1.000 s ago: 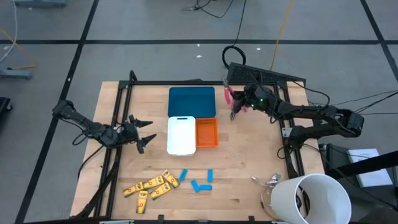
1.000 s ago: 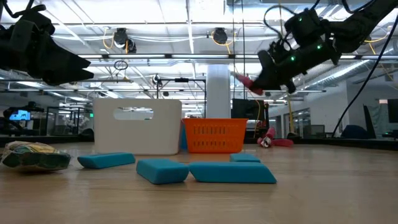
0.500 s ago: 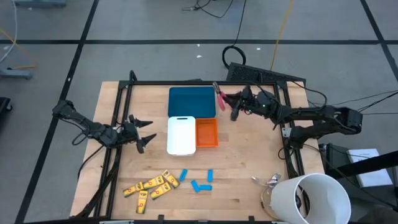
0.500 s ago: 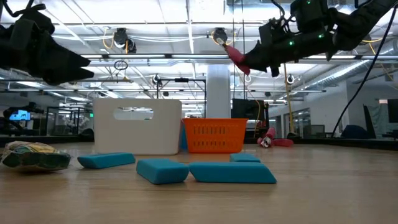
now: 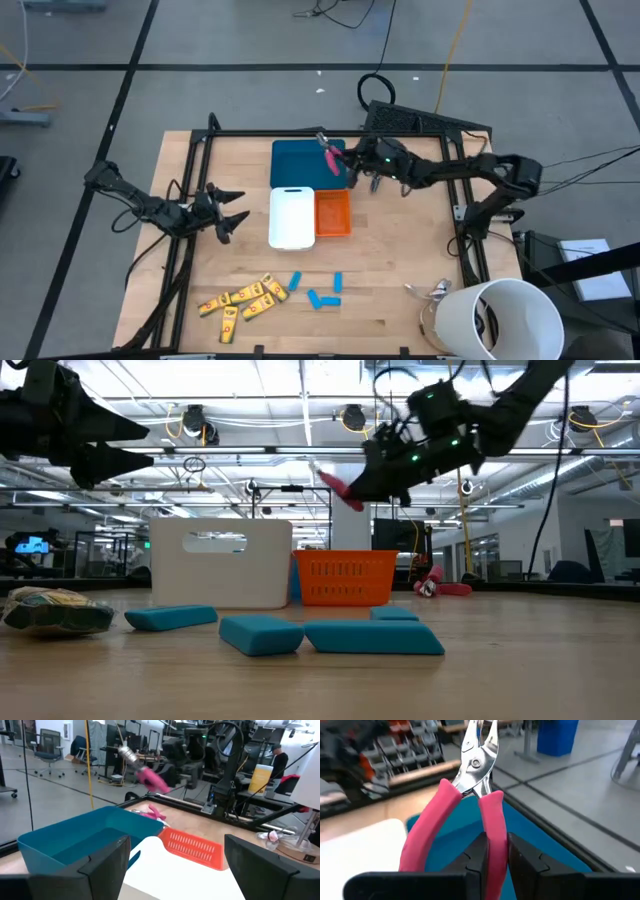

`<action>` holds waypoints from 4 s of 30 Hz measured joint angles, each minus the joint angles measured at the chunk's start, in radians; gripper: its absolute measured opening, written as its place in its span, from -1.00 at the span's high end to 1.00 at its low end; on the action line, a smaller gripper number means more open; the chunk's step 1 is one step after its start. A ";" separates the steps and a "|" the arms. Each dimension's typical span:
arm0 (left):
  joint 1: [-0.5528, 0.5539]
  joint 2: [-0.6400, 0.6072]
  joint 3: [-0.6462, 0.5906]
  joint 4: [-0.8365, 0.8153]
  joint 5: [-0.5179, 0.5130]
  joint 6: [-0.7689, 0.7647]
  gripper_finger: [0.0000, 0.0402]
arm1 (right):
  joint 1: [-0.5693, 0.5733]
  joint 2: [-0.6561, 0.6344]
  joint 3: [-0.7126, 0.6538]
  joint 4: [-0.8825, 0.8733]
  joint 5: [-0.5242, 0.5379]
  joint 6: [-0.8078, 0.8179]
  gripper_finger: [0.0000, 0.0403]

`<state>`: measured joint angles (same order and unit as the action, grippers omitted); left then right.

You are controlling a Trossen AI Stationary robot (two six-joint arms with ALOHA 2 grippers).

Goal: Pick & Place School Supplies
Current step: Put the pink hole puncher into the blue bin

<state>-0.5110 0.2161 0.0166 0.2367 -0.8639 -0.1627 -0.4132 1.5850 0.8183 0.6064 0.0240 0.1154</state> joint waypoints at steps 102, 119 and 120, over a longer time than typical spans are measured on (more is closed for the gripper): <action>0.000 0.000 0.000 0.000 0.007 0.002 -0.61 | -0.169 -0.191 -0.108 -0.757 0.207 0.373 -0.37; 0.000 0.000 0.000 0.000 0.007 0.003 -0.61 | -0.170 -0.191 -0.190 -0.536 0.180 0.397 -0.38; 0.000 0.000 0.000 0.000 0.007 0.003 -0.61 | -0.170 -0.191 -0.190 -0.531 0.176 0.397 -0.38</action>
<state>-0.5109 0.2160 0.0166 0.2365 -0.8566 -0.1600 -0.5831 1.3941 0.6281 0.0756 0.1998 0.5123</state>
